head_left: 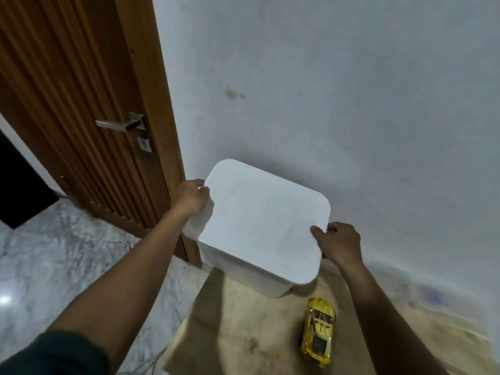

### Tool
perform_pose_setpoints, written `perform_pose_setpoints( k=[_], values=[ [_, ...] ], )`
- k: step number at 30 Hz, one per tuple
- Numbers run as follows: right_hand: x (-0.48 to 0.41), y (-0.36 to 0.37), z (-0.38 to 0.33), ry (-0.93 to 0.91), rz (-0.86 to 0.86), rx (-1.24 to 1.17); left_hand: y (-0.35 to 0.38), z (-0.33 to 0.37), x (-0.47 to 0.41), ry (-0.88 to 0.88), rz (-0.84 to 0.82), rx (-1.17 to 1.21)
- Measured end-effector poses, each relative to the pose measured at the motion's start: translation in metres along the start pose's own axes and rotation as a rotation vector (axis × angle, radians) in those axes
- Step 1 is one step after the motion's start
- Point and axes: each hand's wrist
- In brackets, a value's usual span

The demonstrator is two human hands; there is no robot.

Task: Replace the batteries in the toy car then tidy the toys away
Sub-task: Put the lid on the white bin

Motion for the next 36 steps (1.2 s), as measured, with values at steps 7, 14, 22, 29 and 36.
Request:
perform_pose_setpoints(
  k=[7,14,22,29,36],
  values=[
    [-0.013,0.021,-0.001,0.076,-0.011,0.061,0.021,-0.033,-0.033,-0.063,-0.114,-0.003],
    [-0.015,0.030,0.006,0.095,0.022,0.049,0.031,-0.048,-0.048,-0.076,-0.156,-0.006],
    [-0.014,0.041,0.008,0.157,0.064,-0.062,0.031,-0.046,-0.055,-0.099,-0.272,0.147],
    [-0.018,0.055,0.000,0.142,0.067,0.105,0.035,-0.051,-0.057,-0.066,-0.342,0.131],
    [-0.016,0.071,0.006,0.142,0.123,0.212,0.045,-0.077,-0.059,0.070,-0.347,-0.085]
  ],
)
Point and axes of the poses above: each hand's wrist, its own x-axis away from the middle knuckle, its own y-axis out of the palm, z = x × y, and after that the axes turned 9 degrees about -z, right-handed
